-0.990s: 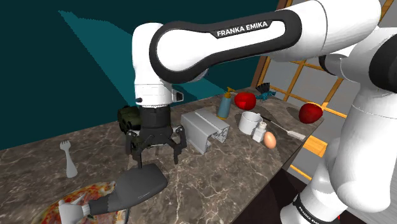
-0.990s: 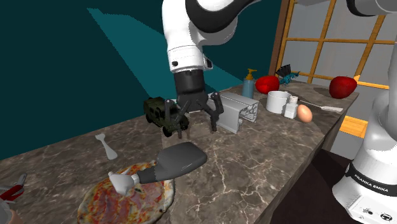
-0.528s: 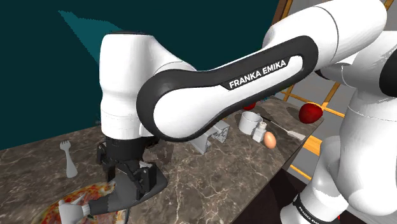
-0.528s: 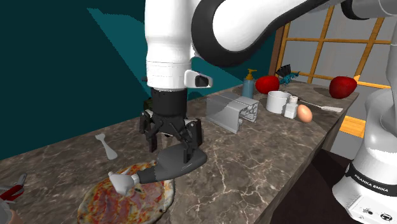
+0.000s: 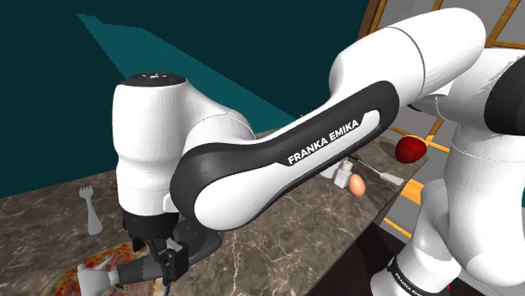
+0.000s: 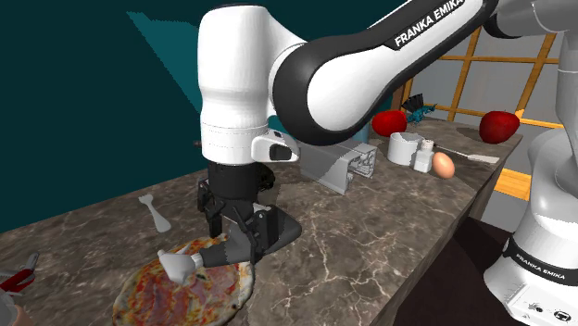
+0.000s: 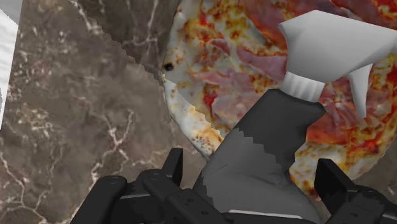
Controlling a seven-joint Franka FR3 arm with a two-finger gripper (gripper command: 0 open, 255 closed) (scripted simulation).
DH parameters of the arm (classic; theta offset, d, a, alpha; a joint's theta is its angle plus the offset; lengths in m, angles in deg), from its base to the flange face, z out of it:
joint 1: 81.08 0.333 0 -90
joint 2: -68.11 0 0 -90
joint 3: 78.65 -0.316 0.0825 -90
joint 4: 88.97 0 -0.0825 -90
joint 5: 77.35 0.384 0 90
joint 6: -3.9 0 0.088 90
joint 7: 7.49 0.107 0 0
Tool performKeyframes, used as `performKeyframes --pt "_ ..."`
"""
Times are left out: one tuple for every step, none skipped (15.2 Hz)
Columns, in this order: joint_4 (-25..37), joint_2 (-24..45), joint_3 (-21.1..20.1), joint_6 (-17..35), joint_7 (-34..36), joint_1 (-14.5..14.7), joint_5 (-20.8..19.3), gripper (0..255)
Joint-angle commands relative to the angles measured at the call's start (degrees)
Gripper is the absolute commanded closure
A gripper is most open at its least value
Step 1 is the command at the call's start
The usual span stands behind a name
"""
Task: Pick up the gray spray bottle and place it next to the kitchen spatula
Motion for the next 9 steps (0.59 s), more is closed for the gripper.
performKeyframes --pt "-0.3 0.6 0.1 0.9 0.2 0.1 -0.3 0" --pt "-0.3 0.6 0.1 0.9 0.2 0.2 -0.3 0" --pt "-0.3 0.6 0.1 0.9 0.2 0.2 -0.3 0" --pt "-0.3 0.6 0.1 0.9 0.2 0.2 -0.3 0" --pt "-0.3 0.6 0.1 0.9 0.2 0.2 -0.3 0" --pt "-0.3 0.6 0.1 0.9 0.2 0.2 -0.3 0" --pt "-0.3 0.6 0.1 0.9 0.2 0.2 -0.3 0" --pt "-0.3 0.6 0.1 0.9 0.2 0.2 -0.3 0" --pt "-0.3 0.6 0.1 0.9 0.2 0.2 -0.3 255"
